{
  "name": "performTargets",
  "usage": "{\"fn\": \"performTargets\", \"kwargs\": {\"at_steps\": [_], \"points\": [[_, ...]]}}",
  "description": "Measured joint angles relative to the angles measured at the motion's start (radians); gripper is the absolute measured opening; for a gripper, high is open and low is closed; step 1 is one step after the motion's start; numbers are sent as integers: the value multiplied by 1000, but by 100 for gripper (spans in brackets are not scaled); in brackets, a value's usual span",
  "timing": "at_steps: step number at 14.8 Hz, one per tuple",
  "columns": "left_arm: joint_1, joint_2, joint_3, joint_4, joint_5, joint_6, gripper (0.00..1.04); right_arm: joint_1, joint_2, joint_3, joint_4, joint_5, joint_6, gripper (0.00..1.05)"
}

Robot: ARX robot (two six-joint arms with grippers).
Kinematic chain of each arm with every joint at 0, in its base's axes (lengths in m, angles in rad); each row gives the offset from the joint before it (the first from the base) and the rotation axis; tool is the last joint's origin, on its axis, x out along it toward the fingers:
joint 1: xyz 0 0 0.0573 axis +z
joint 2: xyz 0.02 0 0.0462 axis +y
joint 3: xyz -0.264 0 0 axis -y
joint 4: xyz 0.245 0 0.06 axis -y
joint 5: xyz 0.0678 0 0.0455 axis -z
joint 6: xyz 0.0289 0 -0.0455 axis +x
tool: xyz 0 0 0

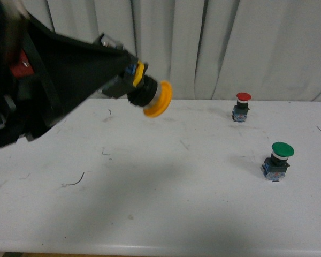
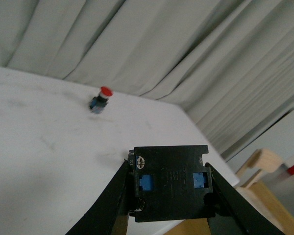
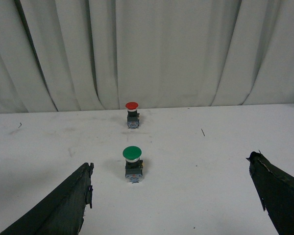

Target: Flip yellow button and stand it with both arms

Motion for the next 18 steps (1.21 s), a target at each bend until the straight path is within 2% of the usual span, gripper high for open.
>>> {"fn": "performTargets", "kwargs": {"at_steps": [2,9,18], "points": [[13,115,0,235,55,-138,36,0,0,0,0,0,0,98],[15,227,0,239,65,-240,36,0,0,0,0,0,0,98],[-5,237,0,245,46,-294,36,0,0,0,0,0,0,98]]}}
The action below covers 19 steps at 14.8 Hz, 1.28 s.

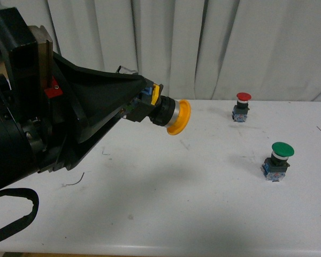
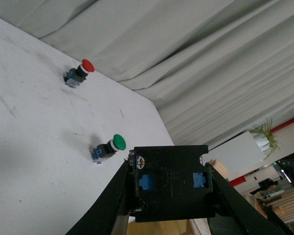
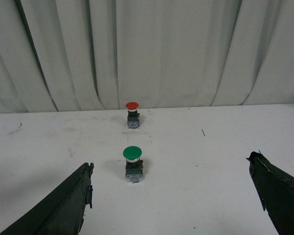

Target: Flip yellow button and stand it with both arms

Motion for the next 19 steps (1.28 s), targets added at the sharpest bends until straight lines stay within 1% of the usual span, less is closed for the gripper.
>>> {"fn": "performTargets", "kwargs": {"at_steps": [2,3,5,6,7,8,9,10,11,13,14,15,16,17,19], "points": [[-9,-64,25,-3,-23,-44,36,0,0,0,0,0,0,98],[-27,-84,40,-3,-33,-45,36,0,0,0,0,0,0,98],[-38,-81,39,-2,-45,-48,36,0,0,0,0,0,0,98],[-39,-81,39,-2,-51,-47,36,-113,113,0,211,-239,8,98],[-43,-81,39,-2,-51,-47,36,-148,240,0,336,-317,16,98],[-43,-81,39,-2,-51,-47,36,-148,403,3,493,-361,22,98],[-48,-81,39,-2,-52,-45,36,-136,678,41,729,-356,34,98],[-49,-79,39,-2,-56,-43,36,-126,940,146,935,-307,50,98],[-51,-74,39,-2,-59,-43,36,-106,1139,262,1065,-266,51,98],[-56,-72,39,-2,-61,-41,36,-85,1360,402,1100,-214,53,98],[-61,-72,39,-1,-67,-40,36,-76,1497,485,1066,-175,54,98],[-63,-72,39,-2,-67,-39,36,-69,1574,531,1046,-159,58,98],[-65,-72,39,-2,-66,-40,36,-55,1589,547,1028,-155,74,98],[-66,-72,40,-2,-67,-39,36,-22,1563,546,1025,-188,118,98],[-68,-72,40,-1,-66,-39,36,50,1506,515,1096,-304,237,98]]}}
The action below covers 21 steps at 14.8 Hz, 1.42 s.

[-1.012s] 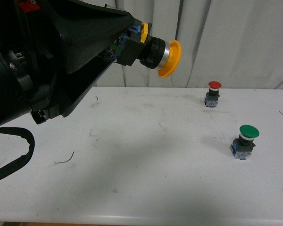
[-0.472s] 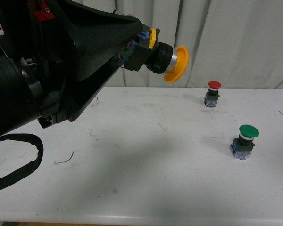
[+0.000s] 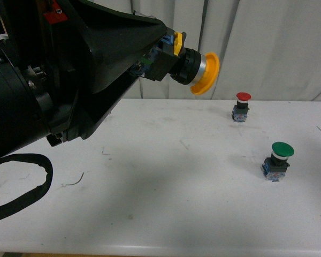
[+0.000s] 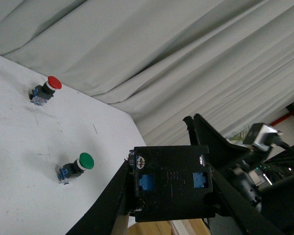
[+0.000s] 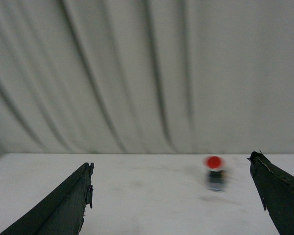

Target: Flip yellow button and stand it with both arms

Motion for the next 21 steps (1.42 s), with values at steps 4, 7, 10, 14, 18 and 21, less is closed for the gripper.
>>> {"fn": "performTargets", "kwargs": {"at_steps": [4,7,10,14,18,21], "points": [[-6,-5,11,0,0,8,36,138,-13,-96,195,-162,307,98],[-6,-10,11,0,0,19,36,214,33,-104,194,-209,564,98],[-6,-19,11,0,0,23,36,254,161,-82,193,-204,868,98],[-4,-19,11,-2,3,26,36,271,206,-32,194,-150,1098,98],[-4,-19,11,-1,7,26,36,378,259,51,193,-96,1194,98],[-5,-19,10,1,0,26,36,403,263,59,193,-63,1207,98]]}}
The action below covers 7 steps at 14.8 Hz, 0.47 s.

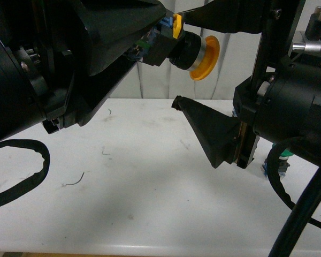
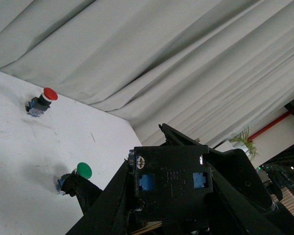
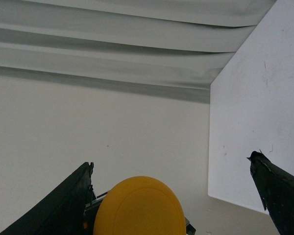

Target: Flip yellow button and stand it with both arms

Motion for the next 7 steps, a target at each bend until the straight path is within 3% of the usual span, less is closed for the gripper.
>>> {"fn": "performTargets", "kwargs": {"at_steps": [5,6,7], "points": [[2,-8,-1,0,3,2,36,-3,0,8,0,6,8,98],[2,-8,-2,-1,3,4,36,-3,0,8,0,3,10,94],[2,-8,-2,-5,3,12,36,-3,-1,8,2,-4,9,76]]}}
